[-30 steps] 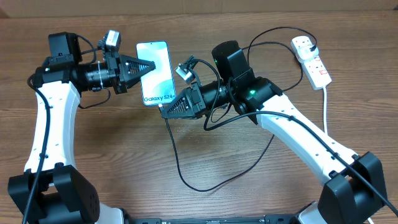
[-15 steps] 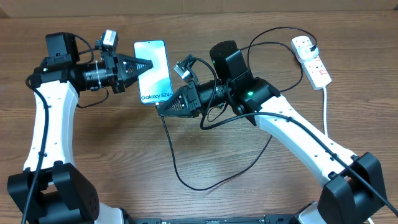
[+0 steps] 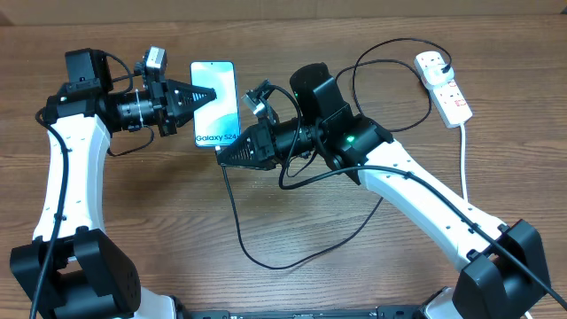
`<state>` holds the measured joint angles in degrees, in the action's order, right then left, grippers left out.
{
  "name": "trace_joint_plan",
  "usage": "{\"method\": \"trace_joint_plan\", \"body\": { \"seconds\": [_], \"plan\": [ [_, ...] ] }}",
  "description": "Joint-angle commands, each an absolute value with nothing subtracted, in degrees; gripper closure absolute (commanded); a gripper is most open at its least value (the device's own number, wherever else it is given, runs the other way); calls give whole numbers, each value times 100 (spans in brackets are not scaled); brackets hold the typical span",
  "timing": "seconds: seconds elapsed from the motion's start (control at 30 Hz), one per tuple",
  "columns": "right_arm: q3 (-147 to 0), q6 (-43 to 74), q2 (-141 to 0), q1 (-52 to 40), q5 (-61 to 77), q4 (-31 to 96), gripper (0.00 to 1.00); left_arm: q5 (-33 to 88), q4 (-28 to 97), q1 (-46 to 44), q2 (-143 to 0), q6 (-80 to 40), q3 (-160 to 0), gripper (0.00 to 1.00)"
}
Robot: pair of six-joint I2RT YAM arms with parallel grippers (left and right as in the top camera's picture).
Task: Plug charger to phone and switch on socket
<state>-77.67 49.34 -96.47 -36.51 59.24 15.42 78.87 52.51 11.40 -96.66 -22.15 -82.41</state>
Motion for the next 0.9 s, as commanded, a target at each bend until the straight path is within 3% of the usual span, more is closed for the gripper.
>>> {"method": "trace_joint_plan", "body": {
  "seconds": [0.0, 0.87],
  "plan": [
    [-7883, 4976, -9570, -3579, 4803, 1352, 96, 8517, 5415, 961, -9557, -2189, -8252, 96],
    [-7883, 5496, -9570, -3555, 4202, 1350, 96, 8079, 5352, 961, -9557, -2185, -8252, 96]
  ]
}}
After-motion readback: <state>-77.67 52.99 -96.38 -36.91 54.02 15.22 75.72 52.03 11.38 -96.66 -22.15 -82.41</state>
